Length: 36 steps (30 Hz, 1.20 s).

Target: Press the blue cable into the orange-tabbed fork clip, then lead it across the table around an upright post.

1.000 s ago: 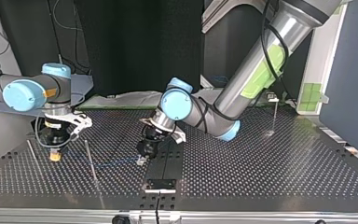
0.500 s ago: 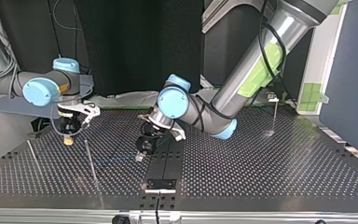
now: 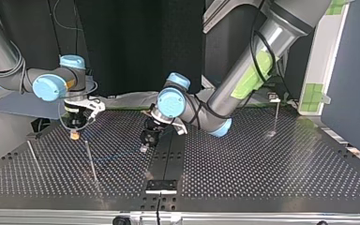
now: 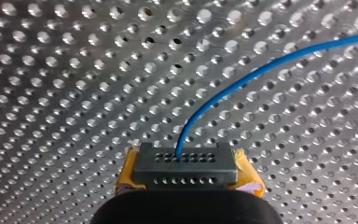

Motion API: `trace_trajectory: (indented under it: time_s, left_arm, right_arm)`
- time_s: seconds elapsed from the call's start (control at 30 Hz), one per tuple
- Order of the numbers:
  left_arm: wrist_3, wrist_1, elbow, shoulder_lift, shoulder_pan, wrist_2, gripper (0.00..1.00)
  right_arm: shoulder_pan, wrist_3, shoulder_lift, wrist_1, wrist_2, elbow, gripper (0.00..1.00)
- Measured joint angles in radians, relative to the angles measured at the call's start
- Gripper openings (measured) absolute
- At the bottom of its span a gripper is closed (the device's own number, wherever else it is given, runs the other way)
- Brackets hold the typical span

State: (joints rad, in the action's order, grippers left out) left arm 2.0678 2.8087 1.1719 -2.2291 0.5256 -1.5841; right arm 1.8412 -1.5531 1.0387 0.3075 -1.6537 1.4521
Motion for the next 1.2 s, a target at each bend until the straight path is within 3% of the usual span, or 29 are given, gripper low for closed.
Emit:
trace_trajectory:
  time_s: [0.07, 0.1, 0.17, 0.2, 0.23, 0.7, 0.9, 1.2]
  left_arm:
    - [-0.007, 0.001, 0.000, -0.004, 0.001, -0.009, 0.43]
    - [-0.011, 0.001, 0.000, -0.005, 0.001, -0.014, 0.43]
    - [-0.020, 0.004, 0.000, -0.006, 0.001, -0.028, 0.55]
    - [-0.023, 0.005, 0.000, -0.007, 0.001, -0.034, 0.55]
    - [-0.026, 0.006, 0.000, -0.007, 0.001, -0.041, 0.65]
    - [-0.035, 0.009, 0.000, -0.007, 0.002, -0.074, 0.67]
    - [-0.035, 0.009, 0.000, -0.007, 0.004, -0.077, 0.67]
    - [-0.036, 0.009, 0.000, -0.007, 0.004, -0.091, 0.67]
  right_arm:
    - [0.000, 0.000, -0.002, 0.006, -0.001, 0.008, 0.00]
    - [-0.001, -0.001, -0.003, 0.010, -0.001, 0.013, 0.00]
    - [-0.003, -0.003, -0.004, 0.024, -0.001, 0.027, 0.00]
    - [-0.003, -0.004, -0.005, 0.029, -0.001, 0.032, 0.00]
    - [-0.004, -0.004, -0.007, 0.036, -0.001, 0.038, 0.00]
    - [-0.011, 0.002, -0.104, 0.125, -0.008, 0.098, 0.00]
    - [-0.029, 0.021, -0.149, 0.154, -0.009, 0.111, 0.00]
    - [-0.033, 0.037, -0.216, 0.169, -0.009, 0.112, 0.00]
